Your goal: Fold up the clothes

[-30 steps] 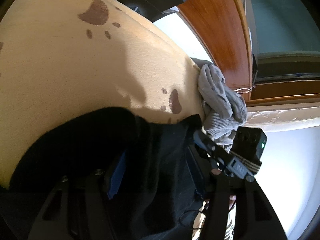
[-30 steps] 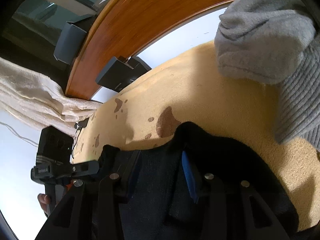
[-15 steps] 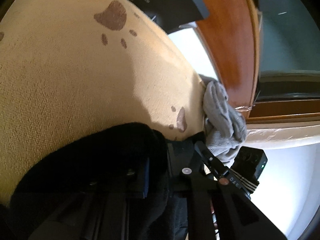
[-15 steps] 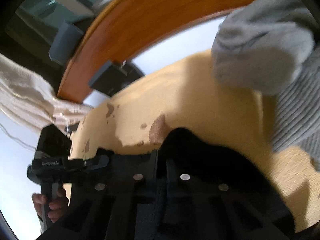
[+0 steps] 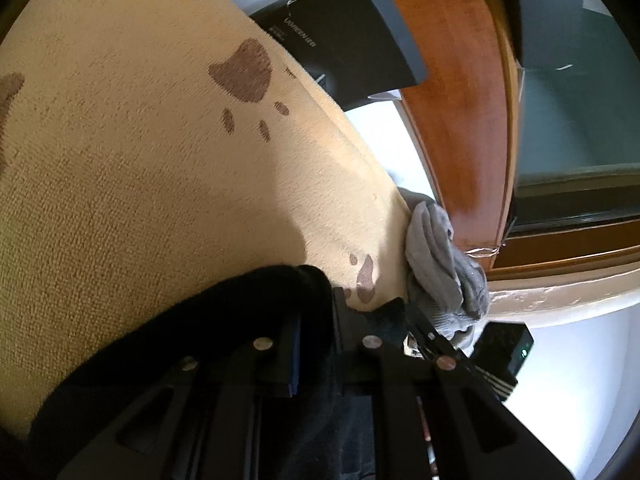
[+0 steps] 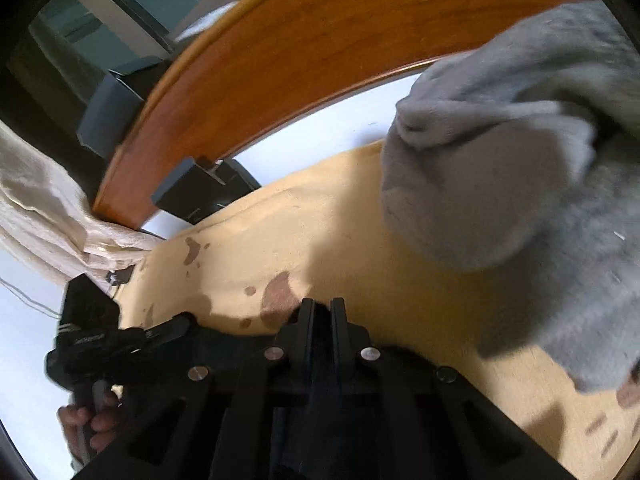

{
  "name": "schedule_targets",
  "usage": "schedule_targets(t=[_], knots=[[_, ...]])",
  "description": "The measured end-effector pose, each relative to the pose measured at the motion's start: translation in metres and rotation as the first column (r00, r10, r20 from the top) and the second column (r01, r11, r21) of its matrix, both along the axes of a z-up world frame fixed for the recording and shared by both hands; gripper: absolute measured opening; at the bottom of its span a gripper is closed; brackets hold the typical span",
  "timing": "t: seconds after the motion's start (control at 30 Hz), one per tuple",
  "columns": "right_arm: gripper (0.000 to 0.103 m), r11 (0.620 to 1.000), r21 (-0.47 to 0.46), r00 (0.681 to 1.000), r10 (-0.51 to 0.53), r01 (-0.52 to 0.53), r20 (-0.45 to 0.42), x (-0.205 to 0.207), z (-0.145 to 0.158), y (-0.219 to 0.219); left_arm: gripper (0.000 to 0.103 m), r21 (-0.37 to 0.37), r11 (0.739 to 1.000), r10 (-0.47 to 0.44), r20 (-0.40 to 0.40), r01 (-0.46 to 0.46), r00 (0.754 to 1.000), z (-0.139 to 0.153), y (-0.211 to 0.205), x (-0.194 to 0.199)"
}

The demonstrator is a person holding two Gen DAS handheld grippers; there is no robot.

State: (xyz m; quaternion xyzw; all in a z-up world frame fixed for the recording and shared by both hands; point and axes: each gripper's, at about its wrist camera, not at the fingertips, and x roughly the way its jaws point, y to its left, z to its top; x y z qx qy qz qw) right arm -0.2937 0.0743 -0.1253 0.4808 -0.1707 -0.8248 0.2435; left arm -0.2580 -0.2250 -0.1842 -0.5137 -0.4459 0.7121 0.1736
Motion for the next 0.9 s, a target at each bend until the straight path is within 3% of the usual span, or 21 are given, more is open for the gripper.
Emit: schedule_targets(t=[0.13, 0.17, 0.23, 0.27, 0.3, 0.5, 0.57, 0.7, 0.83, 0.9], knots=[[0.011, 0.997, -0.073, 0.998, 0.041, -0.038, 0.037, 0.015, 0.011, 0.01, 0.016, 0.004, 1.0, 0.002, 0.011, -0.002, 1.0, -0.001, 0.001, 0.0], [0.021, 0.995, -0.086, 0.998, 0.051, -0.047, 0.048, 0.018, 0.012, 0.011, 0.016, 0.004, 1.0, 0.002, 0.013, -0.002, 1.0, -0.001, 0.0, 0.001], [0.05, 0.993, -0.107, 0.996, 0.064, -0.056, 0.07, 0.02, 0.012, 0.01, 0.016, 0.011, 1.0, 0.002, 0.019, -0.002, 1.0, -0.001, 0.0, 0.003], [0.072, 0.991, -0.125, 0.995, 0.064, -0.054, 0.074, 0.021, 0.012, 0.01, 0.016, 0.015, 1.0, 0.001, 0.022, -0.002, 1.0, -0.001, 0.0, 0.003], [0.075, 0.988, -0.148, 0.995, 0.064, -0.053, 0.071, 0.022, 0.012, 0.009, 0.016, 0.019, 1.0, 0.0, 0.025, -0.001, 1.0, -0.001, 0.0, 0.004], [0.074, 0.963, -0.259, 0.99, 0.105, -0.077, 0.095, 0.016, 0.007, 0.001, 0.016, 0.037, 0.999, -0.007, 0.03, 0.006, 1.0, -0.002, -0.002, 0.004], [0.07, 0.968, -0.236, 0.988, 0.112, -0.085, 0.103, 0.015, 0.003, -0.006, 0.016, 0.04, 0.999, -0.009, 0.028, 0.008, 1.0, -0.002, -0.002, 0.004], [0.051, 0.973, -0.212, 0.98, 0.13, -0.096, 0.15, 0.014, -0.012, -0.013, 0.016, 0.045, 0.999, -0.014, 0.027, 0.013, 1.0, -0.003, -0.003, 0.004], [0.044, 0.973, -0.197, 0.98, 0.151, -0.124, 0.132, 0.012, -0.018, -0.022, 0.016, 0.044, 0.999, -0.016, 0.032, 0.014, 0.999, -0.002, -0.001, 0.004], [0.026, 0.979, -0.172, 0.982, 0.135, -0.112, 0.129, 0.009, -0.019, -0.024, 0.016, 0.044, 0.999, -0.015, 0.037, 0.013, 0.999, -0.002, -0.001, 0.004]])
